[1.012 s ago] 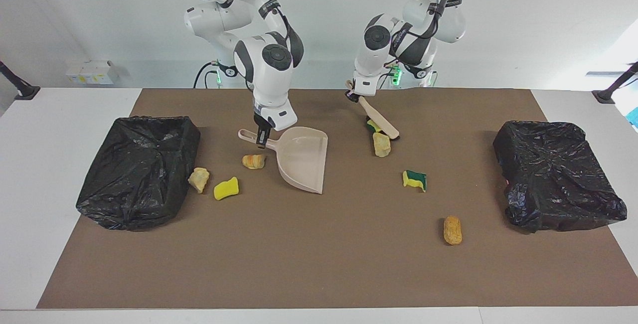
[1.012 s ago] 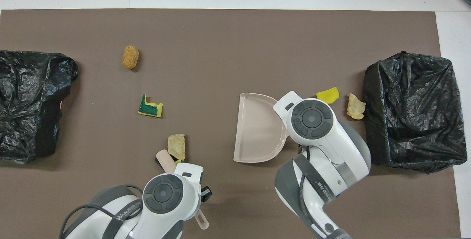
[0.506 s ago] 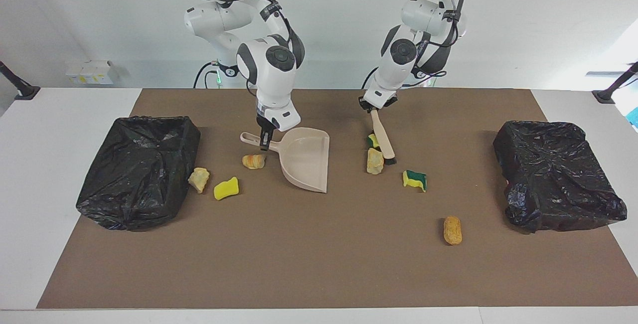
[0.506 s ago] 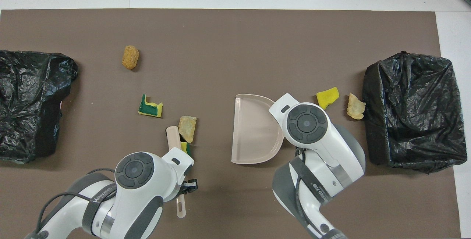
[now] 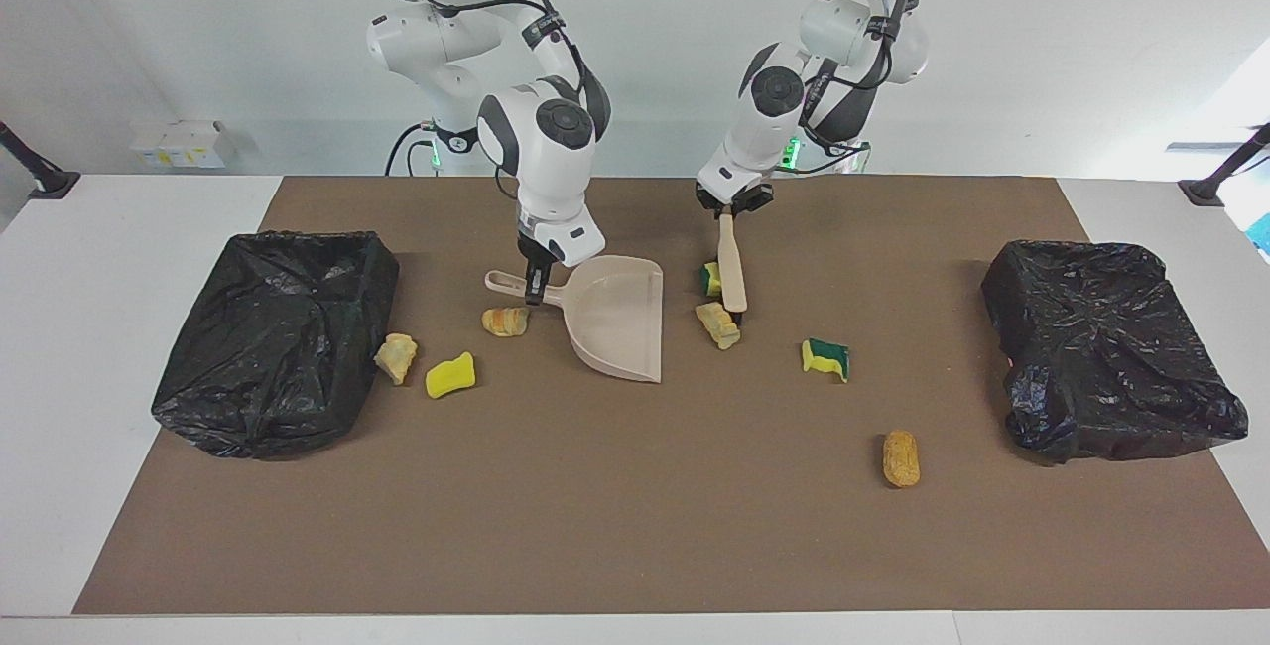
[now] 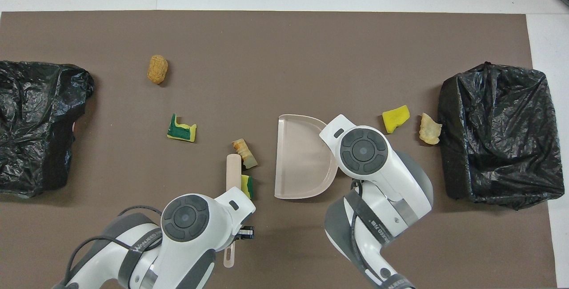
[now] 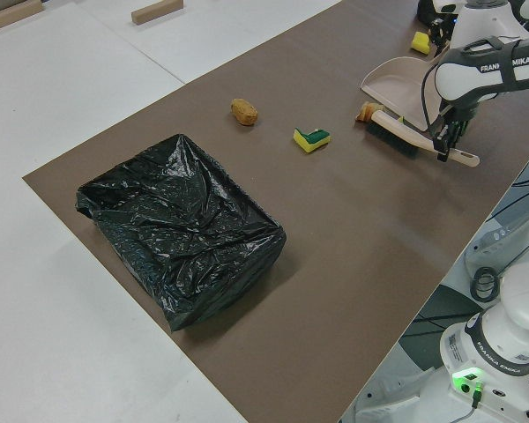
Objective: Sweep and dump trash in bin
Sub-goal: 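Sweep sponge pieces into the dustpan with the brush in the left gripper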
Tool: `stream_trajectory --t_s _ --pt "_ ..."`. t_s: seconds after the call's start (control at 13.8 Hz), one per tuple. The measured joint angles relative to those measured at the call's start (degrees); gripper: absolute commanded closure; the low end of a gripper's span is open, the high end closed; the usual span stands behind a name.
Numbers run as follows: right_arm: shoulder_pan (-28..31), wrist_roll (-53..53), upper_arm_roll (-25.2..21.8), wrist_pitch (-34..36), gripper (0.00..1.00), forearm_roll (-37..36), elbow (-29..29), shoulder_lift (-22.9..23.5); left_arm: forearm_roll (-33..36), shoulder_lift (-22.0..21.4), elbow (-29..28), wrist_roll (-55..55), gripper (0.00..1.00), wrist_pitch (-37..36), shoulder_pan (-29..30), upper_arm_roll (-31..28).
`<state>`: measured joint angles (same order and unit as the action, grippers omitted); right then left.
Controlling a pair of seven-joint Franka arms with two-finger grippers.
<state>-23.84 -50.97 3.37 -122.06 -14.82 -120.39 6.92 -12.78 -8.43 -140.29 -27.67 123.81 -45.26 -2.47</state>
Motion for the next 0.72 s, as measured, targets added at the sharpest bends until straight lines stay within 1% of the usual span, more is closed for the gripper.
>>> stream_trajectory --t_s 0.22,0.36,0.51,0.72 --pt "-0.53 0.09 0.00 -1.10 1.00 0.00 0.00 0.83 -4.11 2.30 4.41 0.00 1.00 0.87 -3.53 0.32" --pt "-0.54 0.27 0.00 -1.54 1.00 0.00 0.00 1.11 -6.39 4.55 8.78 -0.01 1.00 1.10 -4.75 0.44" --pt "-0.54 0.34 0.00 -1.54 1.00 0.00 0.00 1.11 -7.08 6.84 12.82 -0.12 1.00 1.10 -5.40 0.45" --pt "-0.54 0.37 -0.01 -1.54 1.00 0.00 0.00 1.11 -7.24 8.59 14.90 -0.14 1.00 -0.10 -5.47 0.40"
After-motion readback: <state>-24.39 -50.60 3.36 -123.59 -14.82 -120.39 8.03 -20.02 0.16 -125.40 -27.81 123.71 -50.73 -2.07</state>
